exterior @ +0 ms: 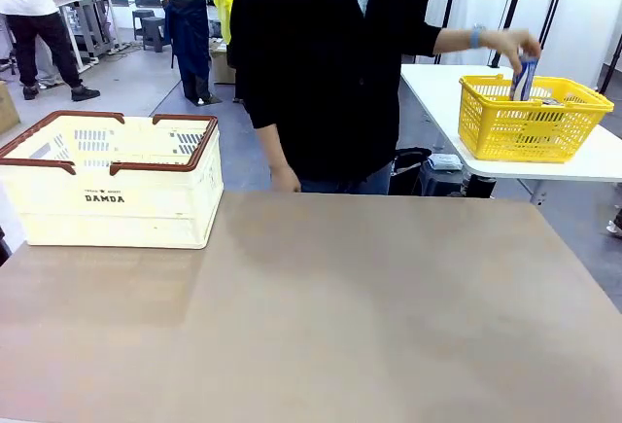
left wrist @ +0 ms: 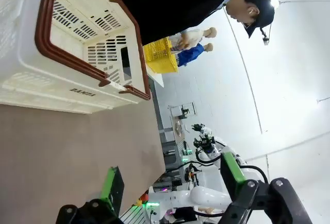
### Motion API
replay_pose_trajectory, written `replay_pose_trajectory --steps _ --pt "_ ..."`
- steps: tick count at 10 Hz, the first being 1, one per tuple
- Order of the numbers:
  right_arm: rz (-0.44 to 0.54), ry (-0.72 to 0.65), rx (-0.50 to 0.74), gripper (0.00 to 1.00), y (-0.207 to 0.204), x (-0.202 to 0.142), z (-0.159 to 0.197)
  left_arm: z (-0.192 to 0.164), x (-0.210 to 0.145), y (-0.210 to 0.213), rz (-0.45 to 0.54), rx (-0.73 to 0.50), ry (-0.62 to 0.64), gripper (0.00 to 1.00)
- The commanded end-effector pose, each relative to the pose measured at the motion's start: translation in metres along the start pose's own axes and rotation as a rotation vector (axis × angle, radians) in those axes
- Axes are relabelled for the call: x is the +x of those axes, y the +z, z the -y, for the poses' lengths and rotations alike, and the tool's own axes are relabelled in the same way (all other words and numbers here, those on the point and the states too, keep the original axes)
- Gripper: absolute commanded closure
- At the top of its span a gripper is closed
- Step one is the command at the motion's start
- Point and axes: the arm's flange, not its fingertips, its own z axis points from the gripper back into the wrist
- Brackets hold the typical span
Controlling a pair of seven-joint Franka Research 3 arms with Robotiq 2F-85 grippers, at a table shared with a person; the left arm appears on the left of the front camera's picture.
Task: Place the drinks into the Shopping basket.
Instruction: Pick up one drink and place it into the Shopping basket.
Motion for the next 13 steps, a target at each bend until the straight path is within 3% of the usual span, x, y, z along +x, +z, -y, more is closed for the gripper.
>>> replay_pose_trajectory --steps 1,13 --pt "0.004 -0.014 0.028 0.00 0.0072 -0.0029 -0.0015 -0.0040 -0.0057 0.0106 0.004 -0.025 0.007 0.00" --pt "0.004 -0.014 0.028 0.00 0.0072 -0.0029 -0.0015 -0.0040 -0.0057 0.0106 0.004 -0.025 0.007 0.00"
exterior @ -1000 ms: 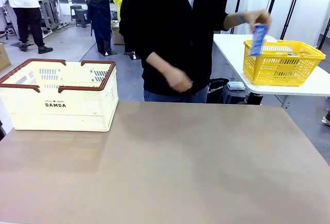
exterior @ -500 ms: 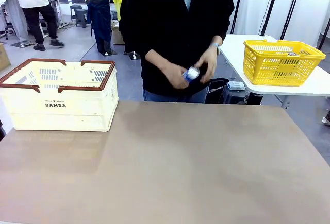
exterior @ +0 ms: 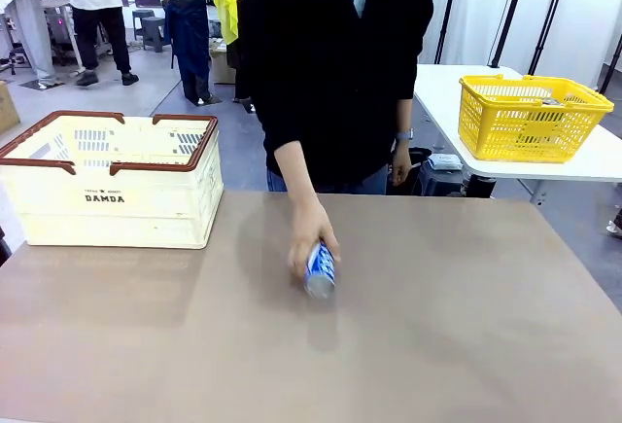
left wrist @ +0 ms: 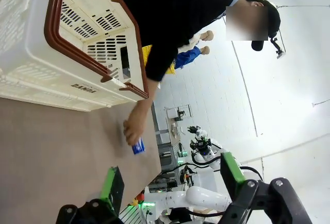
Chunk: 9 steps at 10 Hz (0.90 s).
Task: Place the drinks into the Shopping basket.
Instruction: Pick up one drink and place it into the Shopping basket.
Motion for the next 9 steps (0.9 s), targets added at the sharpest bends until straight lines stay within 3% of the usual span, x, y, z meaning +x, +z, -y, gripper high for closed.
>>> replay_pose_trajectory --steps 1,9 --pt "0.000 -0.008 0.015 0.00 0.0010 0.0004 -0.0020 0.0009 -0.0005 0.0018 -0.004 -0.010 -0.012 0.00" --pt "0.000 -0.008 0.015 0.00 0.0010 0.0004 -0.0020 0.0009 -0.0005 0.0018 -0.004 -0.010 -0.012 0.00"
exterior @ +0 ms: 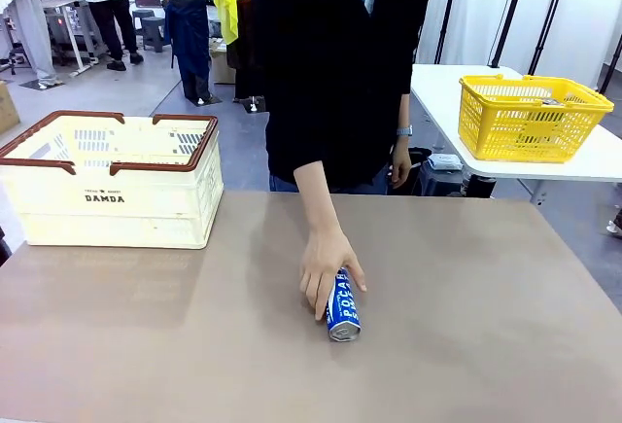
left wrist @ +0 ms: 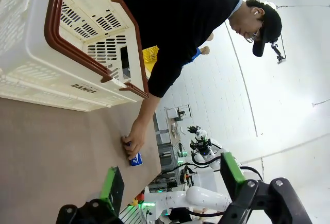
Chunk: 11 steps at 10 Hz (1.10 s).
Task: Place the drinks into the Shopping basket.
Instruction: Pick up one drink and place it into the Shopping basket.
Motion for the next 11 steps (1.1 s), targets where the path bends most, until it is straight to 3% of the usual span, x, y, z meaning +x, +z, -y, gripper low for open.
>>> replay_pose_trajectory --steps 1,4,5,6,9,10,11 --pt "0.001 -0.008 0.015 0.00 0.001 0.000 -0.002 0.001 -0.001 0.002 -0.004 -0.010 -0.012 0.00" --pt "0.001 -0.008 0.015 0.00 0.001 0.000 -0.002 0.000 0.000 0.000 0.000 0.000 0.000 0.00" --pt "0.001 -0.008 0.015 0.00 0.001 0.000 -0.002 0.030 -0.002 -0.009 -0.059 0.059 0.032 0.00" --pt "0.001 -0.008 0.015 0.00 0.001 0.000 -0.002 0.066 -0.007 -0.037 -0.154 0.136 0.010 0.00" --pt "0.001 -0.008 0.015 0.00 0.001 0.000 -0.002 0.157 -0.025 -0.180 -0.611 0.392 -0.073 0.00" --pt "0.001 -0.008 0.015 0.00 0.001 0.000 -0.002 0.173 -0.040 -0.228 -0.698 0.500 -0.100 0.00" --pt "0.001 -0.008 0.015 0.00 0.001 0.000 -0.002 0.182 -0.060 -0.277 -0.709 0.644 -0.084 0.00"
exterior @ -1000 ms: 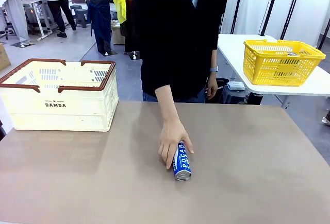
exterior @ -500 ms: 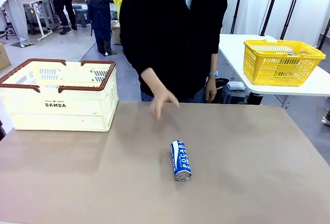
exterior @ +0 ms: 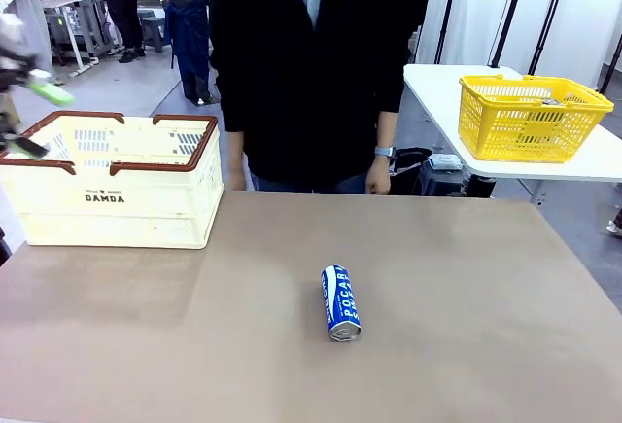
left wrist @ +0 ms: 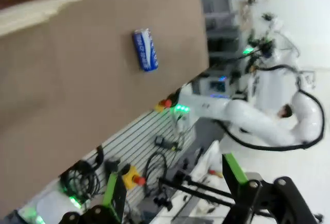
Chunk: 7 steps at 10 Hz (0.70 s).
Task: Place the drinks into the Shopping basket.
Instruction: Pick up one drink and place it into the Shopping basket.
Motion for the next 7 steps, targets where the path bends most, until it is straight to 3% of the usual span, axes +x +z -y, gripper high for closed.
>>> replay_pose_trajectory --steps 1,3,4,5,6,7 --pt "0.003 -0.006 0.017 0.00 0.002 0.000 -0.002 0.035 0.026 -0.068 -0.039 0.264 0.051 0.00" --pt "0.003 -0.006 0.017 0.00 0.002 0.000 -0.002 0.068 0.030 -0.172 -0.174 0.402 0.018 0.00" --pt "0.003 -0.006 0.017 0.00 0.002 0.000 -0.002 0.074 0.025 -0.217 -0.185 0.432 0.050 0.00" --pt "0.003 -0.006 0.017 0.00 0.002 0.000 -0.002 0.077 0.022 -0.247 -0.120 0.409 0.045 0.00" --pt "0.003 -0.006 0.017 0.00 0.002 0.000 -0.002 0.083 0.018 -0.200 -0.159 0.386 0.009 0.00" --pt "0.003 -0.006 0.017 0.00 0.002 0.000 -0.002 0.083 0.018 -0.200 -0.159 0.386 0.009 0.00"
